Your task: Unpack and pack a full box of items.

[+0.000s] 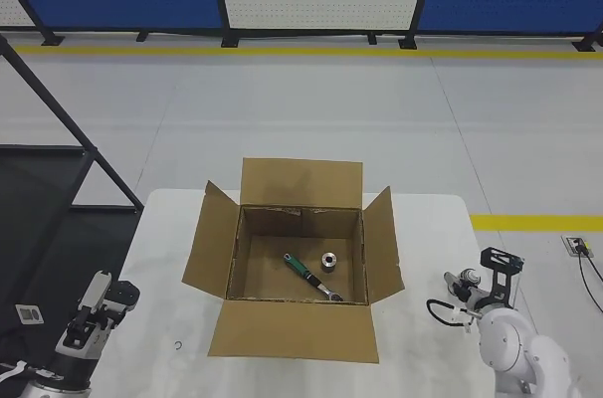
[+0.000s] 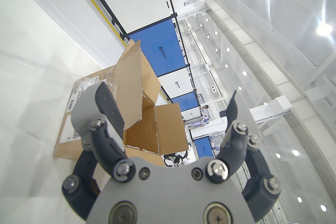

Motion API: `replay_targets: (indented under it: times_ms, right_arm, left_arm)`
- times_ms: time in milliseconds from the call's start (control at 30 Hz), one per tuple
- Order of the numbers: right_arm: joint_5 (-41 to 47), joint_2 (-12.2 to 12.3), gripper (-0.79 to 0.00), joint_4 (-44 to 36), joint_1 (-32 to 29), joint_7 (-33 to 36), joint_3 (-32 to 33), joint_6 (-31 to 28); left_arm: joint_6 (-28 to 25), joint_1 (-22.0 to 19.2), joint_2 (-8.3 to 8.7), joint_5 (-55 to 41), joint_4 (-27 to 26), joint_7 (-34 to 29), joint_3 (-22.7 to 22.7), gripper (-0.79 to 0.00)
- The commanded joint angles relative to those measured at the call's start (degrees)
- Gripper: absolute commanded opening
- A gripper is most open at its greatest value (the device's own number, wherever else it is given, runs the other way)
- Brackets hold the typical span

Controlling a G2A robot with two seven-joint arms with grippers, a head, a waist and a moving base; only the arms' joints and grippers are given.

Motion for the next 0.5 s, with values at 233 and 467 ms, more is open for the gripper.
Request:
replay_targets:
  times_ms: [233, 467]
  right_arm:
    - [0.32, 0.11, -0.185, 3.06, 2.54, 0.06, -0.56, -0.41]
    - [-1.38, 0.17, -0.249, 4.94, 4.56, 1.31, -1.41, 1.58]
  left_arm:
    - [0.0, 0.0, 0.0, 0.0, 0.0, 0.0, 0.0, 0.0]
    - [0.0, 0.0, 0.0, 0.0, 0.0, 0.0, 0.0, 0.0]
